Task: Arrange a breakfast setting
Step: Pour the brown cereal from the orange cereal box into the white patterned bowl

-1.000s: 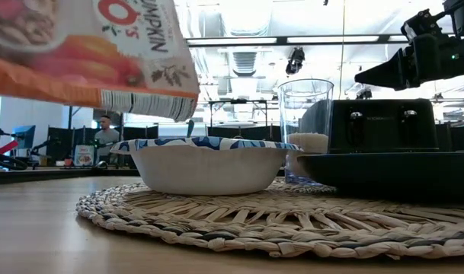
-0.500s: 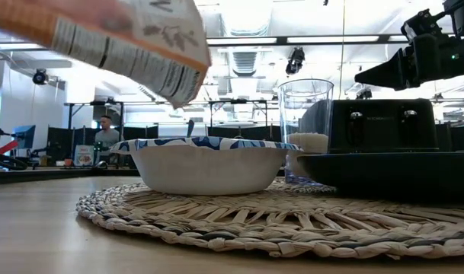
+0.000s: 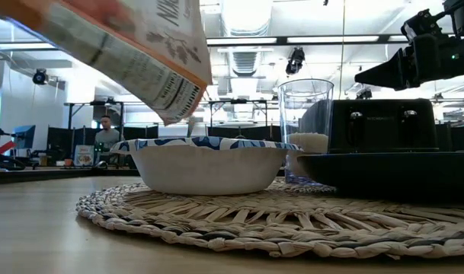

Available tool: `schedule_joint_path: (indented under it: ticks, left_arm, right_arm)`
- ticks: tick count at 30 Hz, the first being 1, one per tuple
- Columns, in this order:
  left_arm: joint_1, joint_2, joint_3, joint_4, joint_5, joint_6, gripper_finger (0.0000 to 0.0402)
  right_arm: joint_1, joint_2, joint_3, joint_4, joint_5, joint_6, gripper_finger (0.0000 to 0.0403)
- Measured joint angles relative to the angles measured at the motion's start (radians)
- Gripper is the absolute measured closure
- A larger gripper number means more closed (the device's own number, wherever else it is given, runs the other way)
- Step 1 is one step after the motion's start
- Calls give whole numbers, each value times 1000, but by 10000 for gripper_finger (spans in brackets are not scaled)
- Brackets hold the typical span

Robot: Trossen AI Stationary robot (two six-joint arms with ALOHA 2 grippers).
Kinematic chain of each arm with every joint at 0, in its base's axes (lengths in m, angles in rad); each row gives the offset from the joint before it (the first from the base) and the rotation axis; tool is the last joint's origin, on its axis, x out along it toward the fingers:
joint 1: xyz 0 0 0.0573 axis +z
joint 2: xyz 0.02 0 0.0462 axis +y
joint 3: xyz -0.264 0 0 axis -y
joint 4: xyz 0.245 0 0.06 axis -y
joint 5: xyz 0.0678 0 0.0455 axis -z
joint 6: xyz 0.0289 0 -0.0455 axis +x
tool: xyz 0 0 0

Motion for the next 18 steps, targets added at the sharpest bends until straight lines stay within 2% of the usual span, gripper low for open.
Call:
schedule_joint_path:
  ticks: [7,18]
  left_arm:
    - [59,24,-2,0,119,-42,401]
    - [154,27,-2,0,156,-56,401]
  right_arm:
    - [0,0,0,0,0,0,330]
    - [0,0,0,0,0,0,330]
